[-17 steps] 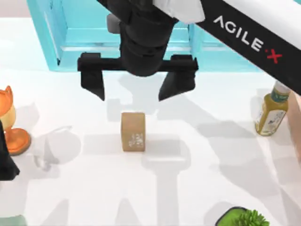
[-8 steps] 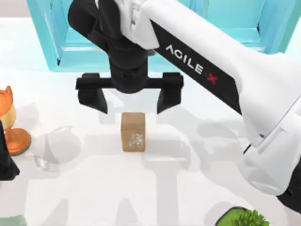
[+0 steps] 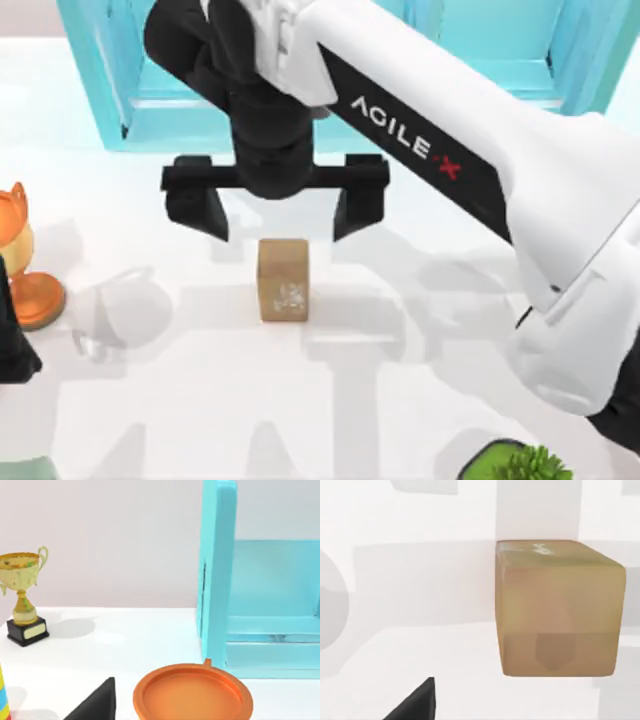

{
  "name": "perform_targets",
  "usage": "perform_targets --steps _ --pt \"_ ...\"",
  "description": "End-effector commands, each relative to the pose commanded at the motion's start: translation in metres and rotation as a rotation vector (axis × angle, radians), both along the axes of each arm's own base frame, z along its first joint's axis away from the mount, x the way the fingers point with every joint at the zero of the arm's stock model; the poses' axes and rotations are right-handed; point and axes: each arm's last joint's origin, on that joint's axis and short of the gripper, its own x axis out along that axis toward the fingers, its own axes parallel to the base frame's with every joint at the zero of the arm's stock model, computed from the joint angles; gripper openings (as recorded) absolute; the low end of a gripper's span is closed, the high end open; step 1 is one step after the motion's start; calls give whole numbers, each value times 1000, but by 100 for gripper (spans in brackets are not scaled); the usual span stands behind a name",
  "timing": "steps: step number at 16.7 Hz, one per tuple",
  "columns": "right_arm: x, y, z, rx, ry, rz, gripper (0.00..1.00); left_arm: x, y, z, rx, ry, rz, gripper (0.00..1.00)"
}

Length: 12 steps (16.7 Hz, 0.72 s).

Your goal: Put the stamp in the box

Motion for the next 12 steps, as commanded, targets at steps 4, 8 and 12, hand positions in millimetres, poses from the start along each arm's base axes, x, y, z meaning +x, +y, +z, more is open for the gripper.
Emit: perform_targets --steps 4,8,12 --pt "5 3 -21 0 -1 0 100 0 0 0 0 0 0 100" --pt "10 4 -56 0 -1 0 100 0 0 0 0 0 0 100" --pt "9 2 -87 0 -1 0 100 0 0 0 0 0 0 100"
